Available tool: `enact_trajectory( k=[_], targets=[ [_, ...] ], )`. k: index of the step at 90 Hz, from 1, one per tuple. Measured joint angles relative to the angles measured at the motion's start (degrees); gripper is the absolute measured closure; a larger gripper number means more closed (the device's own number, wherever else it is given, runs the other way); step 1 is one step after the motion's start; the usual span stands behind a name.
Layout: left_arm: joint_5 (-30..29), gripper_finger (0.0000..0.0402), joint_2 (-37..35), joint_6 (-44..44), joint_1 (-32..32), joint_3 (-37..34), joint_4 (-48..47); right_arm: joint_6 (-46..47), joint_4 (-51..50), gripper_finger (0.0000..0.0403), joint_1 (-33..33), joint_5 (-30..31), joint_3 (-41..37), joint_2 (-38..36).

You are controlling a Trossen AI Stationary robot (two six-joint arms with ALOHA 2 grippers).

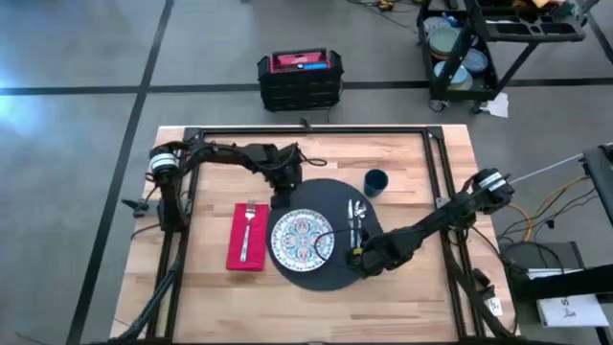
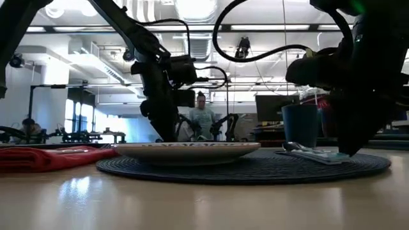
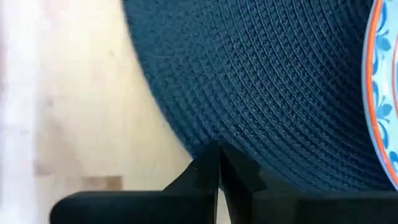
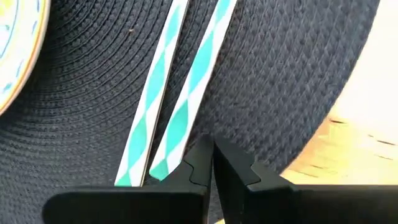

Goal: Set table place
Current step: Adjust the black placemat

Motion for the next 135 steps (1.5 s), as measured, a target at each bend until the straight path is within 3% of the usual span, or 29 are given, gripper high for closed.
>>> enact_trajectory(
  k=[38, 69, 78, 88, 100, 123, 135],
  targets=[
    [-1.07, 0.0402, -14.9, -3.79, 0.61, 0.13, -2.38, -4.93, -12.91, 0.0403, -0.13, 9.5, 5.61, -8.78],
    [0.84, 0.0402, -34.82, -11.35, 0.61, -0.44, -5.44, -19.28, -13.86, 0.0403, -0.13, 32.08, 9.97, -21.08],
    [3.07, 0.0402, -40.19, -14.29, 0.57, -1.11, -6.71, -23.01, -13.85, 0.0403, -0.59, 34.95, 10.34, -24.96],
    [8.7, 0.0402, -45.27, -17.62, 0.5, -2.39, -7.22, -24.31, -14.1, 0.0403, -2.93, 32.17, 9.34, -27.54],
    [16.18, 0.0402, -50.05, -22.9, -1.44, -7.05, -7.81, -27.05, -11.79, 0.0403, -7.95, 23.22, 7.69, -25.93],
    [17.3, 0.0402, -58.31, -32.69, -6.93, -21.17, -6.35, -31.32, -1.99, 0.0403, -15.2, 6.91, 2.58, -13.94],
    [19.72, 0.0402, -62.01, -37.44, -8.03, -27.01, -0.39, -30.05, 14.83, 0.0392, -15.4, -0.78, -3.02, -8.96]
  ],
)
